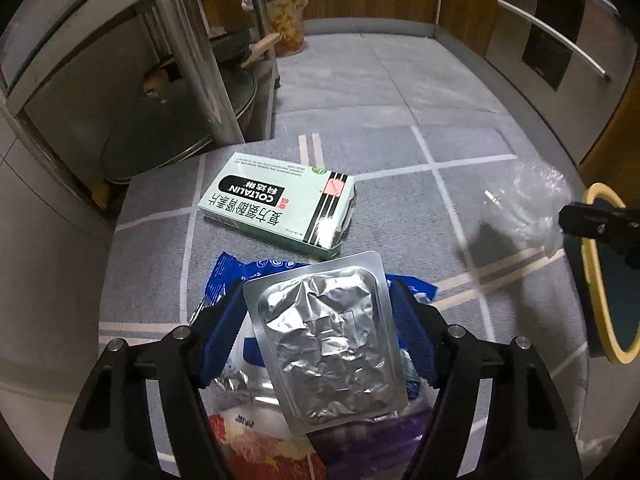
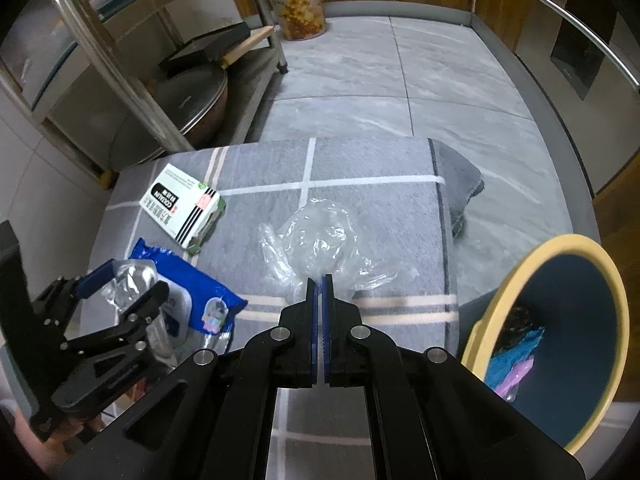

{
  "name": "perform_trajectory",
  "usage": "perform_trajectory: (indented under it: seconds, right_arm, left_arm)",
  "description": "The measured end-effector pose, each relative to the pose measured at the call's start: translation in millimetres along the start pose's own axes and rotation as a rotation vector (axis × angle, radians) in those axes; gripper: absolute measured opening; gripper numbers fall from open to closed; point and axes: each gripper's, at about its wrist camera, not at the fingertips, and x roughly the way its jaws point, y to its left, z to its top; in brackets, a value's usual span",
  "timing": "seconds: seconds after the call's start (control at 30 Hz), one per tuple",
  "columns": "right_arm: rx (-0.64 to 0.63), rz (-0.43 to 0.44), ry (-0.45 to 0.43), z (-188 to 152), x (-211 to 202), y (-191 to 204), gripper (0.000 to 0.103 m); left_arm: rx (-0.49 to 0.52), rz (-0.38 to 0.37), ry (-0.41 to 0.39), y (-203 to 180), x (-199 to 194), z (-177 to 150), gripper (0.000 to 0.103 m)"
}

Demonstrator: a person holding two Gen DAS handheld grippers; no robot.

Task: Collect trash
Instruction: 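Grasp the clear plastic bag with the right gripper while the left grasps the silver foil tray, then carry the plastic bag and foil tray with both grippers over the bin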

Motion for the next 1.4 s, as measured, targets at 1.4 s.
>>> perform_trajectory:
  seconds: [1.4]
  right_arm:
    - [0.279,-0.057,-0.214,-91,-139,-131,0.003]
  left_arm:
    - [0.221,-0.245,-0.239,-117,-132,-17,0.072]
